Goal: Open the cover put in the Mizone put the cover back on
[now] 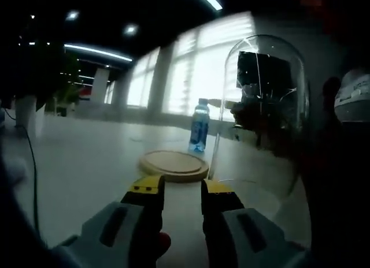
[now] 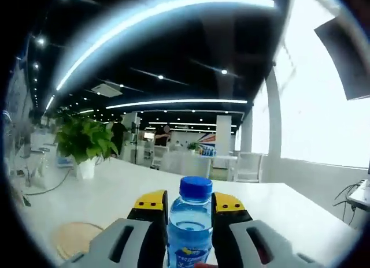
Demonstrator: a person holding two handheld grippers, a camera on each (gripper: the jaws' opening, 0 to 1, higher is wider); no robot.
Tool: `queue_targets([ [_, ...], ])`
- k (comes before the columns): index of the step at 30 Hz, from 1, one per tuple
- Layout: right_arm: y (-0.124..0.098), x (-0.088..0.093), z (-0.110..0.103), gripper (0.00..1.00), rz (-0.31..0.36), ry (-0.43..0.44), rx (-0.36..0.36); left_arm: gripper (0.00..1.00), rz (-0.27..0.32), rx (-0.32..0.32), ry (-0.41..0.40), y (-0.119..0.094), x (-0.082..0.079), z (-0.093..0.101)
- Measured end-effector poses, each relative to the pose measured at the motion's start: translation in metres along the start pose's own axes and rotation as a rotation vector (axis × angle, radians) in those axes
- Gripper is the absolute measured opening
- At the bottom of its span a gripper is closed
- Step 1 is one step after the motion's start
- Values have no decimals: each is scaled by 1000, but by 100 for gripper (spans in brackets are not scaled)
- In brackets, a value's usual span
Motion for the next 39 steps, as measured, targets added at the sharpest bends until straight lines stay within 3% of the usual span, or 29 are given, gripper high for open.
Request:
queue_targets([
  [12,36,7,12,25,-44,-19,57,19,-2,4,-1,1,0,1],
  [15,42,4,16,24,-23,48,63,19,-4,4,-1,1,1,1],
  [18,48,4,17,25,-44,30,65,19,-3,4,-3,1,1,1],
  [24,48,6,15,25,-91,71,54,19,-7,9,-3,1,1,1],
  [39,45,9,11,25,-69,69,30,19,-16,9,2,2,2,2],
])
Point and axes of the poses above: the point that each gripper's makers call its tool centre point, and the gripper's own axes: y roughly forward along the fingers, z roughly to its right, x roughly out of its underside, the point moved 4 cm from there along -y, roughly backward along the fingers, and after that the axes turned 6 degrees about -x, right-handed, at the moved point
